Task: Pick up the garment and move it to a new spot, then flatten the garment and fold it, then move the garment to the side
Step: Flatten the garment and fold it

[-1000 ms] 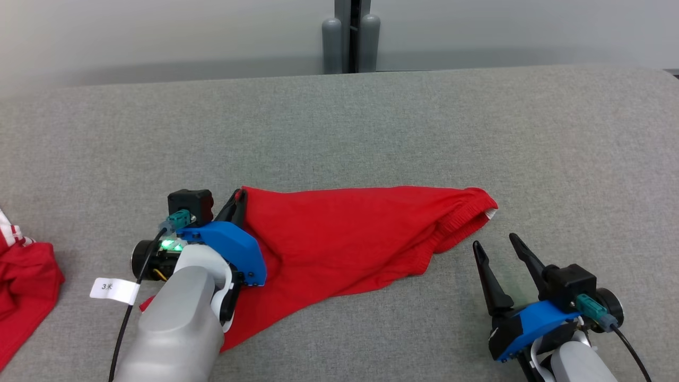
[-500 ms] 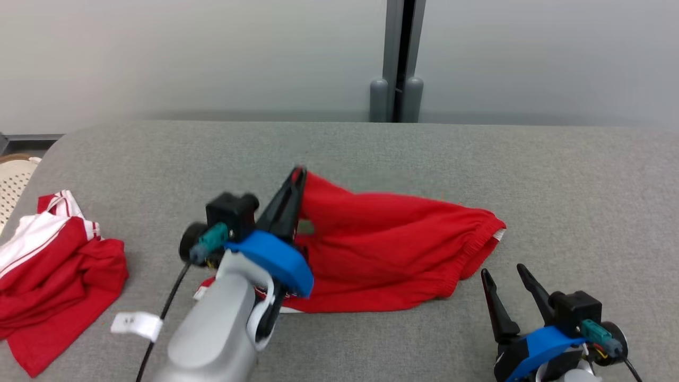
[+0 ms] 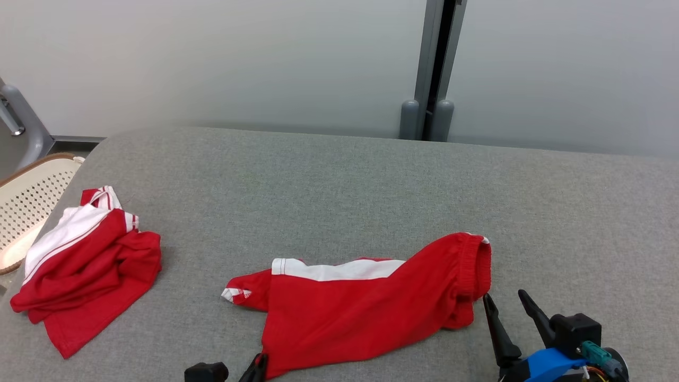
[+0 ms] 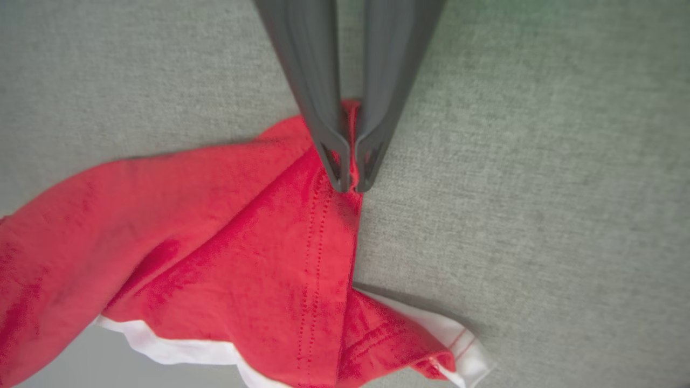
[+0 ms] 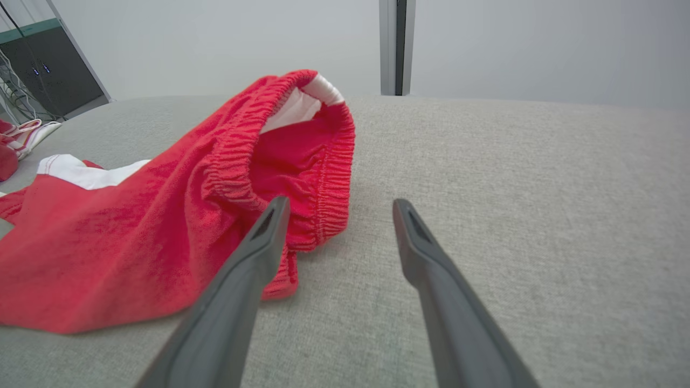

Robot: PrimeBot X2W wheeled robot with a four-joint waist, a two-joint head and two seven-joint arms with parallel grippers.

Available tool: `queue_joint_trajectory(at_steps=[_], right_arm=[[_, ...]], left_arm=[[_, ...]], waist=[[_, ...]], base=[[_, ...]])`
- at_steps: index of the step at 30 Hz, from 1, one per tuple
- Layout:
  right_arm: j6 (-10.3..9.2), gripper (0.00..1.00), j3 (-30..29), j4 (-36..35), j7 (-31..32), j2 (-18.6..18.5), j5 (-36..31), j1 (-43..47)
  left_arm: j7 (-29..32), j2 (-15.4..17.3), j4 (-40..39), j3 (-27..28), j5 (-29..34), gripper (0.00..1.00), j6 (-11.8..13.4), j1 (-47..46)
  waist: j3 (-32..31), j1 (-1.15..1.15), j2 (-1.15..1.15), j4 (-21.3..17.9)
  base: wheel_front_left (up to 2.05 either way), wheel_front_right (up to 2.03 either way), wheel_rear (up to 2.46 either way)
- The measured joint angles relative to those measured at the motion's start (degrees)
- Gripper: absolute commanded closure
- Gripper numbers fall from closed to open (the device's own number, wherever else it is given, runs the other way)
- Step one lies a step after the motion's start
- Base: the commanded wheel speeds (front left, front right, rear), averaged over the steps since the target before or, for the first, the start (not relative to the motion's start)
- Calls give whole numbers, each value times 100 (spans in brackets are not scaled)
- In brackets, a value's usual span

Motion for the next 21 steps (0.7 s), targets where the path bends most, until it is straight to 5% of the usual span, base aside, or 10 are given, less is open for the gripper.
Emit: queue_joint_trajectory(at_steps=[4, 5, 6, 7, 13, 21], right_arm=[[1, 0, 30, 19, 0, 5, 1, 10], [0, 0, 38, 20, 0, 5, 4, 11], [1, 0, 48, 18, 0, 7, 22, 11], [0, 0, 65, 11, 0, 8, 49, 10], [0, 0, 312, -209, 0, 37, 556, -83], [0, 0, 1104, -410, 0, 69, 1994, -359]], left_arm=[[-8, -10, 29, 214, 41, 100, 216, 38], [-8, 1, -21, 297, 94, 64, 318, 38], [-7, 21, -103, 370, 159, 10, 404, 37], [-7, 32, -179, 437, 220, 0, 469, 36], [-7, 1, -925, 832, 679, 0, 691, 59], [-7, -155, -1285, 1126, 1062, 0, 588, 196]], waist=[[-26, 0, 0, 15], [-27, 0, 0, 13], [-28, 0, 0, 10], [-27, 0, 0, 4], [20, 1, 0, -52], [84, 1, 0, -63]], base=[[0, 0, 0], [0, 0, 0], [0, 0, 0], [0, 0, 0], [0, 0, 0], [0, 0, 0]])
